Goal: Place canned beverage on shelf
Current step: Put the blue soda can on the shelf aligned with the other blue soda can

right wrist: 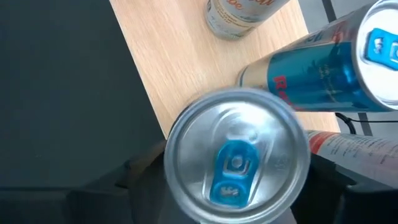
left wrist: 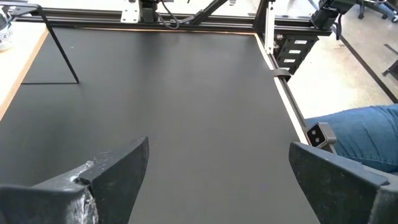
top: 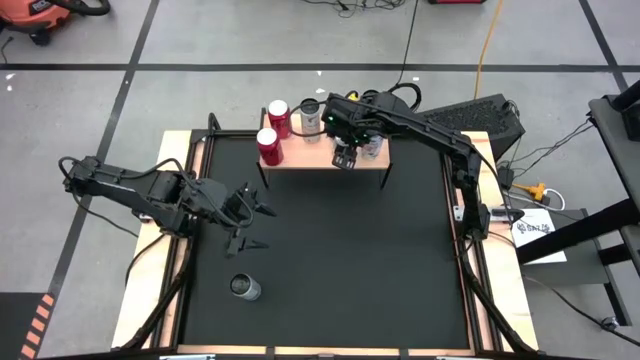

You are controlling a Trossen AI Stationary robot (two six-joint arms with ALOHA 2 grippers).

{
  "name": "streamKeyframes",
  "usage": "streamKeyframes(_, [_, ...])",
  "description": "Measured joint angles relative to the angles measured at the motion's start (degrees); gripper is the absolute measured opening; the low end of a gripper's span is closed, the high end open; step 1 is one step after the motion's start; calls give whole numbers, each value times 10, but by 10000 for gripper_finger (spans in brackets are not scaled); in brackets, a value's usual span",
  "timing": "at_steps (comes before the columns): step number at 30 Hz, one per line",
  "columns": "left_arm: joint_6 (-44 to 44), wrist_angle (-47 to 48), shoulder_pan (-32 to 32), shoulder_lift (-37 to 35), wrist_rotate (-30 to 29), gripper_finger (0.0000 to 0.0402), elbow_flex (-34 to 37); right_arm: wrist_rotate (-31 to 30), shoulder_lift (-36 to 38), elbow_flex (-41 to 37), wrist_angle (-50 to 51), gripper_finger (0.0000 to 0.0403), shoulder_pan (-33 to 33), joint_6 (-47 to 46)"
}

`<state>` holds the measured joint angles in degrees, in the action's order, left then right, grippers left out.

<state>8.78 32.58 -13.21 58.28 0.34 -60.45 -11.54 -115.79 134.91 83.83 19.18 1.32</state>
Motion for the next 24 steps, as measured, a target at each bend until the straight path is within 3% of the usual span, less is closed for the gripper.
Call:
streamKeyframes(8, [0,0,0,0,0,391,0,13,-1,0,2,308,0,-1])
streamKeyframes(16, [0,0,0,0,0,391,0,7,-1,0,2,308,0,0])
streamKeyframes(21, [0,-1,0,0,0,391,0,-52,-1,0,3,308,0,3])
streamKeyframes(24, [0,-1,0,0,0,391,0,-41,1,0,7,308,0,18])
